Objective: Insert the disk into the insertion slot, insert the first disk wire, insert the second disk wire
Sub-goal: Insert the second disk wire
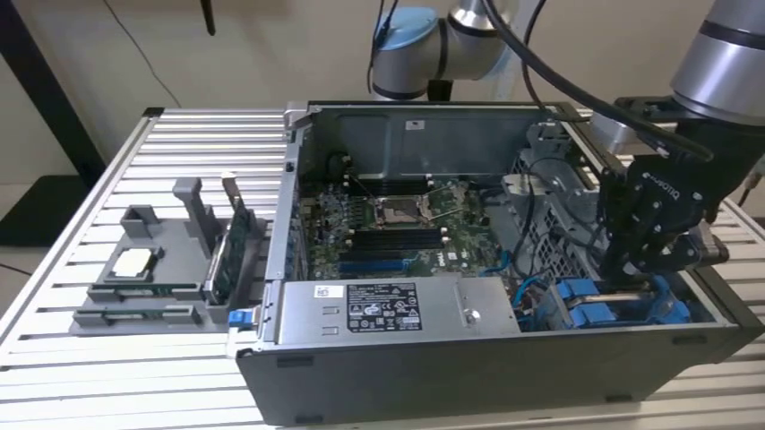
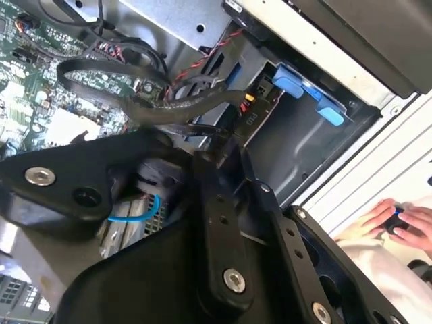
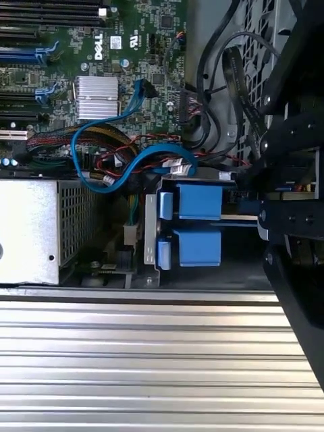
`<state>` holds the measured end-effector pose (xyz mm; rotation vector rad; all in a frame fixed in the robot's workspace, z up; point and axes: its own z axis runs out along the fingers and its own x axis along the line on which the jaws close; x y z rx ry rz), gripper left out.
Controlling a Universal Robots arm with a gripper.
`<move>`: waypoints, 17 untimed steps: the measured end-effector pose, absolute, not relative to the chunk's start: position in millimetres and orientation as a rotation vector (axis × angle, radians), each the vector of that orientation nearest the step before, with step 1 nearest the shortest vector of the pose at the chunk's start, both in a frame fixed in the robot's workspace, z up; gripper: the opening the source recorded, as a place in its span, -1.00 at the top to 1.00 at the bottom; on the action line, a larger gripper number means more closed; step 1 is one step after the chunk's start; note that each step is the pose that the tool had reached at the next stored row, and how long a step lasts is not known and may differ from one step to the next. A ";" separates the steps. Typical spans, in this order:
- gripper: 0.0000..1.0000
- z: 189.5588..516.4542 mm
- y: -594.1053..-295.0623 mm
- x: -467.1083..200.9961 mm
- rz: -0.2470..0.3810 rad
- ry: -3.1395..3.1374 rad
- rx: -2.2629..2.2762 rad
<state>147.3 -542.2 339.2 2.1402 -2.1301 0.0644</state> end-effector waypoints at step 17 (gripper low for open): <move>0.53 370.2 -542.2 147.3 0.065 -2.130 2.139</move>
